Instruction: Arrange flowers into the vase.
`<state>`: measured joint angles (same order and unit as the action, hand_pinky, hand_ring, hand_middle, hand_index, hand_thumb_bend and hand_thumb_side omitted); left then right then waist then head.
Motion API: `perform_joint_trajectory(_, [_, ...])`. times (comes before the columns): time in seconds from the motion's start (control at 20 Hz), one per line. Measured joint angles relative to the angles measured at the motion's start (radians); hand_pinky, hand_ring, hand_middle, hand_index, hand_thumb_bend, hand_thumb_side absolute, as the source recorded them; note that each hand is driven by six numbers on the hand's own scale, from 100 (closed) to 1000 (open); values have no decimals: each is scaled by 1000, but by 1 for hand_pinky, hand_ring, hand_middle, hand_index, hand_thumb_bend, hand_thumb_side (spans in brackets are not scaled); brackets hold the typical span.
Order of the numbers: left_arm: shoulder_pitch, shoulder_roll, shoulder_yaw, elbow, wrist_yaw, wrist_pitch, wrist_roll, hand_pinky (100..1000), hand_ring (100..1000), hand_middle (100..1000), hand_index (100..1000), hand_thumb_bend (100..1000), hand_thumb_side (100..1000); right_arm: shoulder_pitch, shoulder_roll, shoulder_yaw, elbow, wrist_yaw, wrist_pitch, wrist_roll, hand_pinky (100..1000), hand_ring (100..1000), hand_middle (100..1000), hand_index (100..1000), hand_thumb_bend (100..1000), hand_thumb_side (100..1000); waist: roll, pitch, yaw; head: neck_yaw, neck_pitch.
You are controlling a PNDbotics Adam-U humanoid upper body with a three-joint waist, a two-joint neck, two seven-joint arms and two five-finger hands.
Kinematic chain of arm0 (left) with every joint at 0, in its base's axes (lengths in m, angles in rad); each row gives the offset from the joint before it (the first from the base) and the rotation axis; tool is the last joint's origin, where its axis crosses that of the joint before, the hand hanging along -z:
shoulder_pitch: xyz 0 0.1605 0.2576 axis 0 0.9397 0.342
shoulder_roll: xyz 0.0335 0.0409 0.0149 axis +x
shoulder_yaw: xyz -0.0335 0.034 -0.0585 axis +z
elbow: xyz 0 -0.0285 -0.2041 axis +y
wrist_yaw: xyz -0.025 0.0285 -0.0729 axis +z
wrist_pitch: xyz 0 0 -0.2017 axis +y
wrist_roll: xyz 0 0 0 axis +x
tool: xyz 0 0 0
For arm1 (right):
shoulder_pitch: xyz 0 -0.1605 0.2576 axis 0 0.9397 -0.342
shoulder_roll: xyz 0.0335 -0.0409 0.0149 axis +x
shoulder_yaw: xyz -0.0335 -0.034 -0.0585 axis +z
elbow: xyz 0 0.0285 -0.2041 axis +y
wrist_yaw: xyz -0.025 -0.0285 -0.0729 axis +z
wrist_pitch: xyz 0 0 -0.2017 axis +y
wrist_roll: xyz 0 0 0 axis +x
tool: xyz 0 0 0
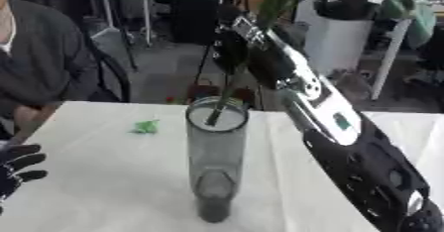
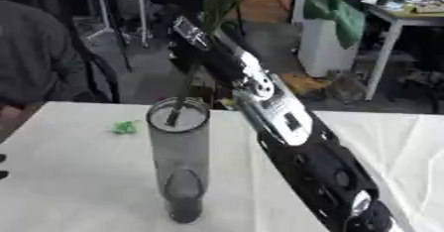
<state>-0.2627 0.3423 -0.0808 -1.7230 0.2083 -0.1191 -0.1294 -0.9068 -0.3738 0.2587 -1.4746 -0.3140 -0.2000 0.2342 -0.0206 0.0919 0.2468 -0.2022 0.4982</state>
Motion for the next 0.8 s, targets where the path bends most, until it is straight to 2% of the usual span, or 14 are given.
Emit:
perform_joint_trajectory(0.4, [4,0,6,1,0,-1,5,759,818,774,807,1000,753,0,-1,-1,17,11,0,0,100,105,100,192,100,815,0,0,-1,4,0])
perform_joint_trajectory(0.7, [19,0,26,19,-2,-3,21,759,818,774,807,1000,742,2,-8,-1,42,29,4,20,100,221,100,257,100,854,1,1,-1,7,0])
perform_joint_trajectory(0.8, [27,0,37,29,-2,-5,30,759,818,774,807,1000,741,6,-10,-1,51,45,12,31,100,272,146,280,100,872,1,1,-1,7,0])
